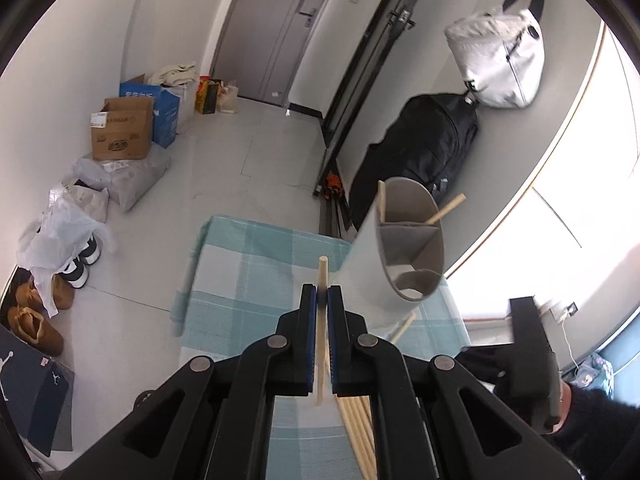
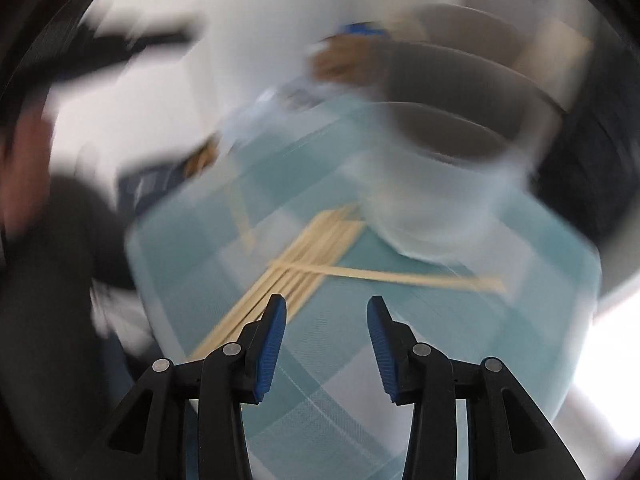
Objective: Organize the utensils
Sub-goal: 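Lower the left chopstick toward the holder while the right gripper lifts its chopstick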
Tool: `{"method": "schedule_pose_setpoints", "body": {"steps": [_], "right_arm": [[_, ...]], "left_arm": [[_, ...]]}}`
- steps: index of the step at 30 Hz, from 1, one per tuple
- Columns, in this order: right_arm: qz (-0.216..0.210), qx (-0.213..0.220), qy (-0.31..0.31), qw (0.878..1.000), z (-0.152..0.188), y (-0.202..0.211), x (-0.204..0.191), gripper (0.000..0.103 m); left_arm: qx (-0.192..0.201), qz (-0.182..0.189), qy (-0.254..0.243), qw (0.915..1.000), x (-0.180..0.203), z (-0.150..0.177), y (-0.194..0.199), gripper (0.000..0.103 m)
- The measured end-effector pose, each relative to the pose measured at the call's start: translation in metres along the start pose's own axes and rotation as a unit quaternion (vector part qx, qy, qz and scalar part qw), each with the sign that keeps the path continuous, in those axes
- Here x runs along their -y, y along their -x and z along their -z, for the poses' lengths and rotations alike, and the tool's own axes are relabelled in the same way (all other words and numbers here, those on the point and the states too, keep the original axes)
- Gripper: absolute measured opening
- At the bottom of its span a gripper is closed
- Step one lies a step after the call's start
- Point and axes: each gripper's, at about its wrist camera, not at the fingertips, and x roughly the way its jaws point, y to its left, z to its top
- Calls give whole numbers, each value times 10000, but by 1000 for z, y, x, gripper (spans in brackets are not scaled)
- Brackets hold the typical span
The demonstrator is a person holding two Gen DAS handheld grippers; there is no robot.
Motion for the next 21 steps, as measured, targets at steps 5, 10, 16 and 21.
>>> {"method": "schedule_pose_setpoints", "body": {"steps": [5, 10, 16, 21], "right_arm": [[-213, -469, 721, 9961, -24, -31, -4, 38], [-231, -877, 1345, 9868, -40, -50, -14, 38], [-335, -1314, 2117, 9679, -55, -63, -27, 37], [-670, -1575, 2241, 9594, -62, -68, -22, 31]], "left_arm": [[57, 32, 106, 9999, -12, -3, 4, 1], [72, -9, 24, 10000, -13, -4, 2, 1], [83, -51, -235, 9997, -11, -2, 4, 1], [17, 58, 104, 9999, -27, -5, 3, 1]]}}
